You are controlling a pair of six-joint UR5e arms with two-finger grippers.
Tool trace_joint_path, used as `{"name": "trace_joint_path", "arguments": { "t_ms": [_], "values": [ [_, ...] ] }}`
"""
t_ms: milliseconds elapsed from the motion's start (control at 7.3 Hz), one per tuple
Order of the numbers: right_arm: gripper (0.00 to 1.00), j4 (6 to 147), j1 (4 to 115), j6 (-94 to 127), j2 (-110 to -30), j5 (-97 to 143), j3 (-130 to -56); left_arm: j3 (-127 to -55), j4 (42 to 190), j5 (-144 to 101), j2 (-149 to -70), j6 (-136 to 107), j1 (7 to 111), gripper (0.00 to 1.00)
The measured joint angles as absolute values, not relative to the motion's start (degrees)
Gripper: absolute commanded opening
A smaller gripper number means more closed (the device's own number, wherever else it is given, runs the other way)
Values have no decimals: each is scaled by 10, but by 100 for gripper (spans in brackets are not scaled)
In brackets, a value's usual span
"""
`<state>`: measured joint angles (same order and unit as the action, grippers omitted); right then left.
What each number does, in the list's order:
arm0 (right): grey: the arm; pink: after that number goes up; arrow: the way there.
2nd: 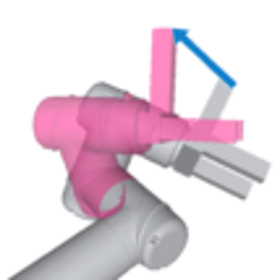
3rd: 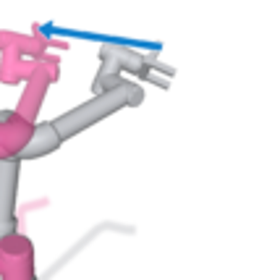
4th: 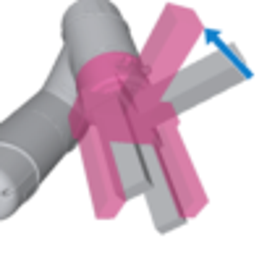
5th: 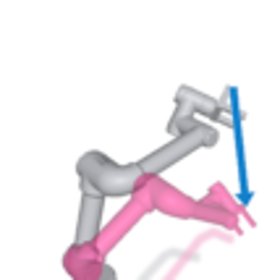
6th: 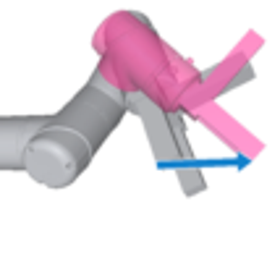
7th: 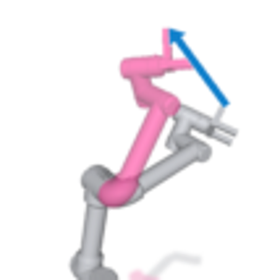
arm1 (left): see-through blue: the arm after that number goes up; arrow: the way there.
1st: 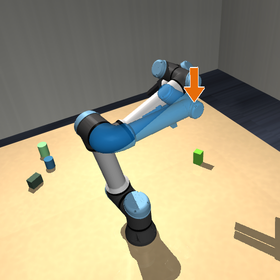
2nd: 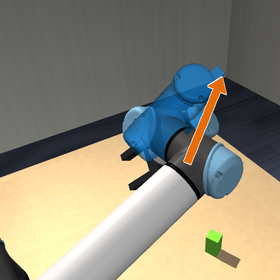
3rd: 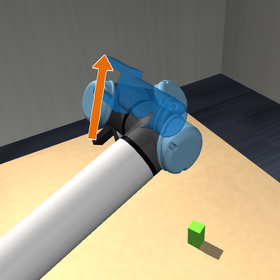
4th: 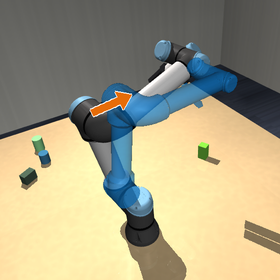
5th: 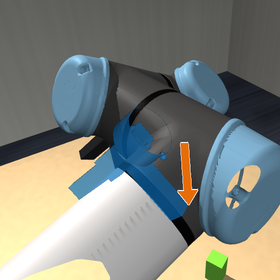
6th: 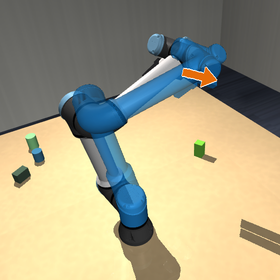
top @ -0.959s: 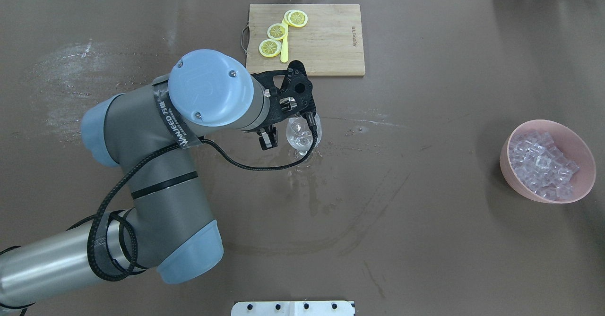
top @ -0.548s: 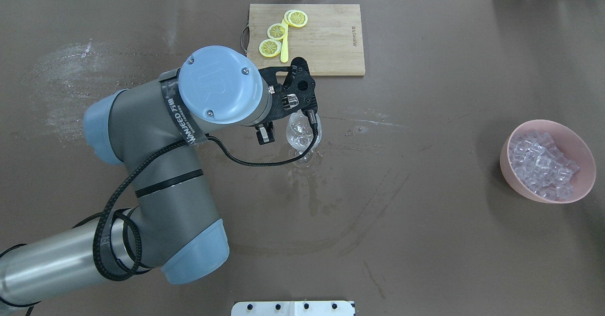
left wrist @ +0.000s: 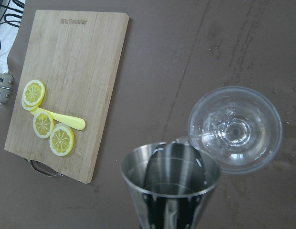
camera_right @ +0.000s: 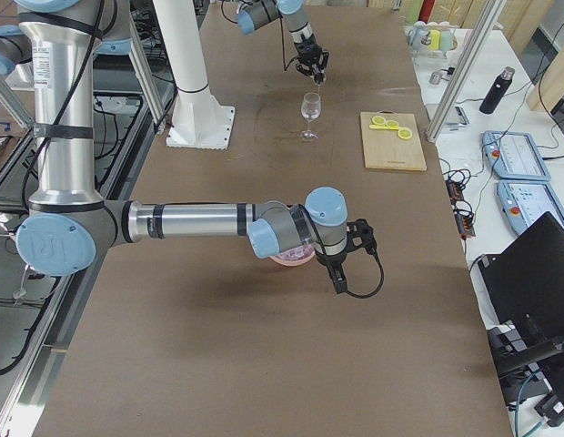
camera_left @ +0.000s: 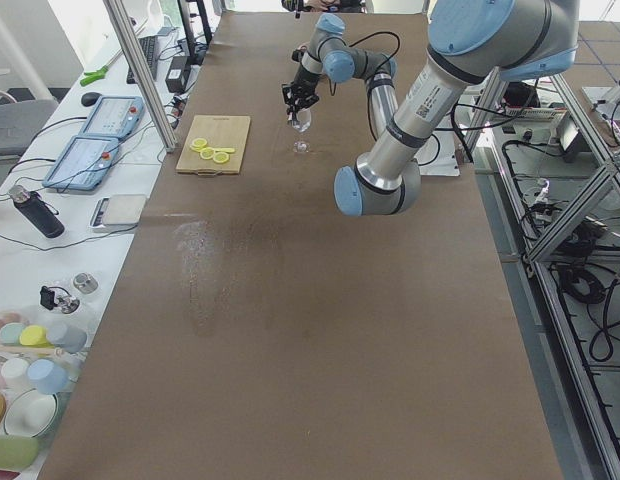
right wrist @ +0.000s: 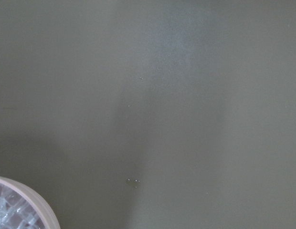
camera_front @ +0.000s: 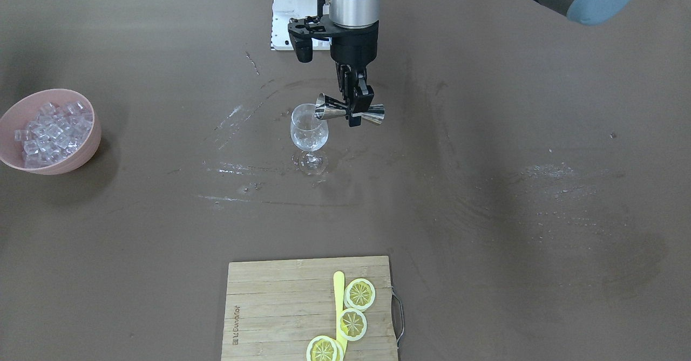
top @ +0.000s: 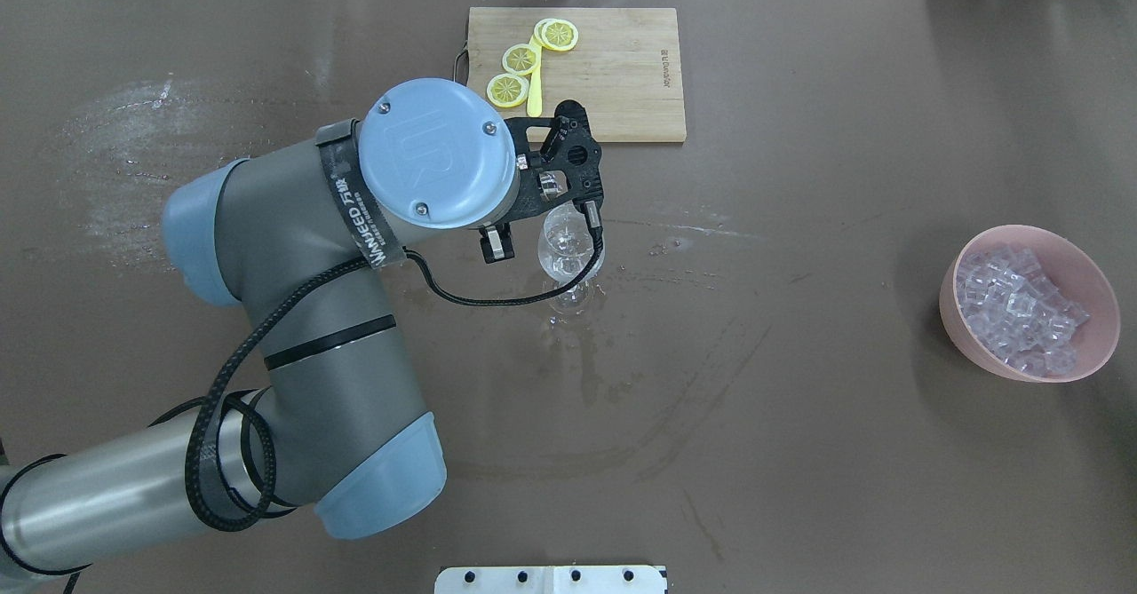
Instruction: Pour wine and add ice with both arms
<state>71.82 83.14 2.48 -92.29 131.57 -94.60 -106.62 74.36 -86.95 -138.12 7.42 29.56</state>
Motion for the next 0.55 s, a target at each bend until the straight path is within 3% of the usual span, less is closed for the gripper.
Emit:
{"name": "trace_joint_path", "arguments": {
  "t_ms": [548],
  "values": [
    [100, 719, 831, 25, -923, 1316, -946, -1067, 707, -824, -1391, 77, 271, 0]
  ]
}}
